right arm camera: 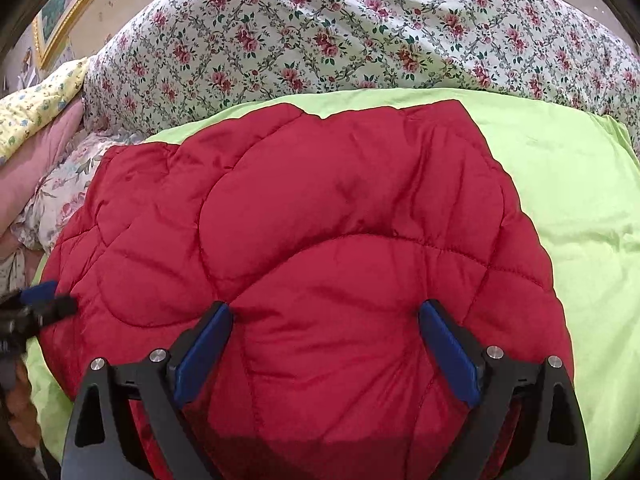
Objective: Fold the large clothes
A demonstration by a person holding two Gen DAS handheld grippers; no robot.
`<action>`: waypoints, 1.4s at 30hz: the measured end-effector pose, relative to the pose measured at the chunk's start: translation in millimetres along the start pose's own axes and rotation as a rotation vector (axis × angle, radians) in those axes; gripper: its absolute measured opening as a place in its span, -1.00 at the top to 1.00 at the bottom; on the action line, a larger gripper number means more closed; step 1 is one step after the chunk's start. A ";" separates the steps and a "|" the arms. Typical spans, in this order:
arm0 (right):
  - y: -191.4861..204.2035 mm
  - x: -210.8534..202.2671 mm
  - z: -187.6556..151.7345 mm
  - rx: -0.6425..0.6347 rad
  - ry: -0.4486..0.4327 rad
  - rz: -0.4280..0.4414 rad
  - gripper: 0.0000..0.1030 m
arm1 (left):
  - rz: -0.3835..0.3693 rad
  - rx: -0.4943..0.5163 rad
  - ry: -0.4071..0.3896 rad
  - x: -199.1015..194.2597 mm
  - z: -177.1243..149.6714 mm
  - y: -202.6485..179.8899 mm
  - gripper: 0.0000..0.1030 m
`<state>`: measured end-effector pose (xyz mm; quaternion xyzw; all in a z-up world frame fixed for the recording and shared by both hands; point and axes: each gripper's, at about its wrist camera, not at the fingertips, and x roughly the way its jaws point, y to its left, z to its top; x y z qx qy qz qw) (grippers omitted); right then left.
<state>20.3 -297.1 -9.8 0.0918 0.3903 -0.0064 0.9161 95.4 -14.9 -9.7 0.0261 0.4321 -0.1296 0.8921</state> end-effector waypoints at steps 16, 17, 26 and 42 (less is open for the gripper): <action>-22.7 21.6 46.5 0.038 0.095 -0.048 -0.83 | 0.033 -0.032 0.115 62.8 52.3 25.2 -0.99; -24.5 24.8 49.5 0.040 0.102 -0.052 -0.84 | 0.032 -0.033 0.126 66.3 55.1 25.8 -0.99; -53.2 54.1 60.7 0.158 0.147 -0.036 -0.85 | 0.018 -0.044 0.173 85.7 68.6 25.5 -1.00; -46.8 53.8 54.0 0.135 0.134 -0.064 -0.85 | 0.043 -0.008 0.123 54.5 52.6 21.5 -1.00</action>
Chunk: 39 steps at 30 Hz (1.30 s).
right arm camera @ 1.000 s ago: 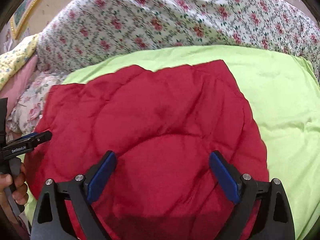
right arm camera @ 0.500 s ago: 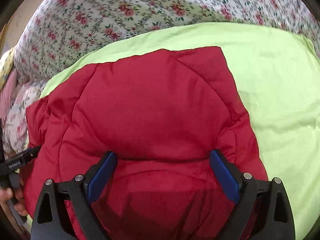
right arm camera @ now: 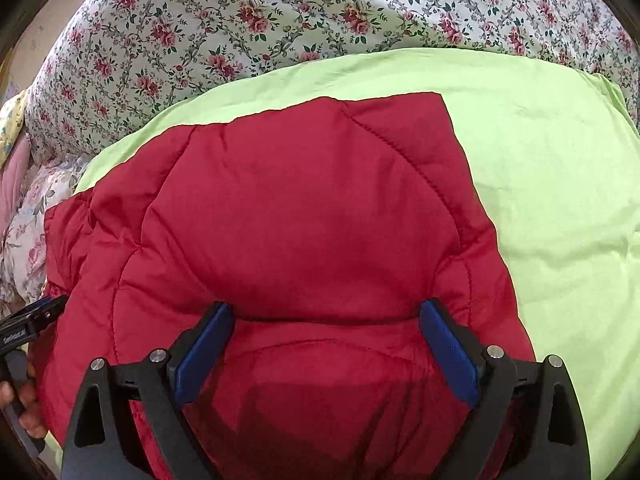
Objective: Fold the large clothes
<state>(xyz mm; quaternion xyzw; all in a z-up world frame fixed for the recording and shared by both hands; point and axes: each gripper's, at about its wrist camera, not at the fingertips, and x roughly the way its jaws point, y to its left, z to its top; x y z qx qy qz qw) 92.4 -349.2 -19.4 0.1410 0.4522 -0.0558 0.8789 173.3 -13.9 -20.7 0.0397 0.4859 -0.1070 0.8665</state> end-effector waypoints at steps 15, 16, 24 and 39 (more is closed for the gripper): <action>0.7 -51.0 -23.2 -0.008 -0.107 0.021 -0.85 | -0.030 0.039 -0.060 -58.7 -63.1 -9.4 -1.00; 1.1 -58.6 -28.2 -0.012 -0.116 0.028 -0.87 | -0.029 0.037 -0.060 -60.5 -66.9 -9.9 -1.00; 10.1 -104.6 -75.2 -0.056 -0.149 0.074 -0.87 | -0.037 0.022 -0.058 -68.4 -89.5 -13.0 -1.00; 34.7 -117.4 -127.9 -0.140 -0.125 0.057 -0.87 | -0.036 0.037 -0.037 -71.0 -123.4 -19.1 -1.00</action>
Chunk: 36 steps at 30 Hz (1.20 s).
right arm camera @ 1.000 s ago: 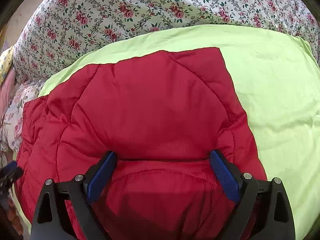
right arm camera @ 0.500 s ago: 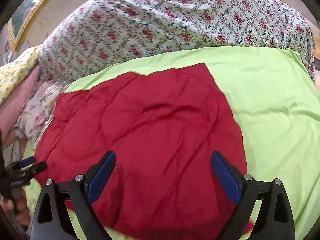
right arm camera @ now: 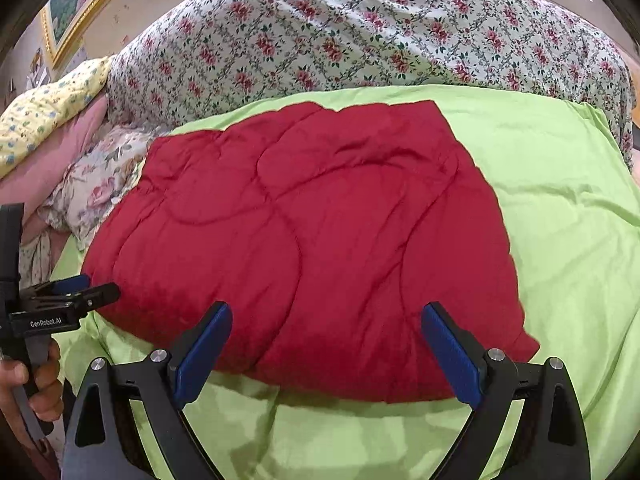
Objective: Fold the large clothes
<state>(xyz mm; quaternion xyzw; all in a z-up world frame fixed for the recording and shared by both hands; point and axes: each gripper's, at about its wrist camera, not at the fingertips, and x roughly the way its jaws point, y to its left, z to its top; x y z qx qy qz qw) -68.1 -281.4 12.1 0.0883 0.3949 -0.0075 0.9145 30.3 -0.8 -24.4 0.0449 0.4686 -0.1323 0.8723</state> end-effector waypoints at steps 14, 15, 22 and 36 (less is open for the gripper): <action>-7.4 33.8 -6.6 0.000 0.026 -0.067 -0.87 | -0.016 -0.021 0.004 5.6 -4.4 5.3 -1.00; -8.0 34.4 -6.9 0.002 0.028 -0.066 -0.87 | -0.019 -0.022 0.004 8.4 -5.3 6.3 -1.00; -4.3 37.2 -8.6 -0.007 0.030 -0.086 -0.88 | -0.042 -0.038 -0.003 23.7 -7.9 10.5 -1.00; -2.0 33.6 -7.3 0.006 0.011 -0.095 -0.89 | -0.004 -0.024 -0.005 23.0 -5.3 4.3 -1.00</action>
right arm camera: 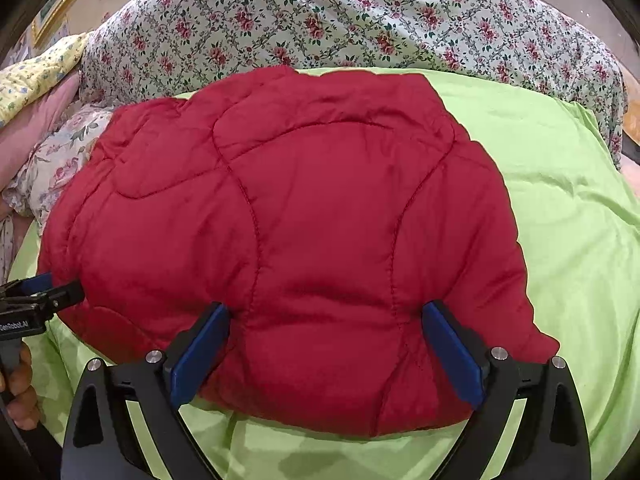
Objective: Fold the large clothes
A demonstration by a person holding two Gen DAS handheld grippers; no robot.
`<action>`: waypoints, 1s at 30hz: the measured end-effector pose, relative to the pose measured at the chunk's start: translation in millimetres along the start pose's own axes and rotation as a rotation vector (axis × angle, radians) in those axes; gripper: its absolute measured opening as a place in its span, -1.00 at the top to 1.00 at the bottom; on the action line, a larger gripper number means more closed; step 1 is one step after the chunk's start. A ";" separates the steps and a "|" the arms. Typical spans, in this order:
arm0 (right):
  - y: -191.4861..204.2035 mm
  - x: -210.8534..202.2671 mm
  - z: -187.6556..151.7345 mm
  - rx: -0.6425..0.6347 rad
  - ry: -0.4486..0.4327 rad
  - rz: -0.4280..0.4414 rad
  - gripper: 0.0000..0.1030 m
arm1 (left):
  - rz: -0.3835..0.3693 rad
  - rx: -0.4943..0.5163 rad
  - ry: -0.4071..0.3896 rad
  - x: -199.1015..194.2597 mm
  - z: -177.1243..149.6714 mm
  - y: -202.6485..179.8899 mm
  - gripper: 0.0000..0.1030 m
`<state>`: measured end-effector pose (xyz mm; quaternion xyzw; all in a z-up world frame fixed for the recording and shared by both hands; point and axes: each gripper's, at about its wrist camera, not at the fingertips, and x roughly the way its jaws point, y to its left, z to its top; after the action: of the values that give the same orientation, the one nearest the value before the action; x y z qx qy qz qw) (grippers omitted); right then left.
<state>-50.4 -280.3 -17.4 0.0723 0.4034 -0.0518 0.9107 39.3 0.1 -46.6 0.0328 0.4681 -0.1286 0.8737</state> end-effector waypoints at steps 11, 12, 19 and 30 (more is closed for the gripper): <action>6.2 -55.7 -21.0 0.006 -0.062 0.098 -0.91 | -0.050 -0.044 -0.003 -30.3 -39.6 -2.6 -1.00; 6.0 -57.3 -25.2 0.008 -0.057 0.097 -0.91 | -0.042 -0.035 -0.008 -33.1 -43.9 -4.9 -1.00; 11.7 -62.8 -55.4 -0.019 -0.012 0.111 -0.91 | 0.017 0.018 -0.019 -45.2 -69.2 -13.2 -1.00; 17.5 -74.6 -71.0 -0.050 0.037 0.110 -0.91 | 0.050 0.045 -0.024 -63.7 -83.1 -15.4 -1.00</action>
<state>-149.3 -248.0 -7.6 0.0727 0.4165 0.0098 0.9062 -65.6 12.4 -39.5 0.0624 0.4535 -0.1174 0.8813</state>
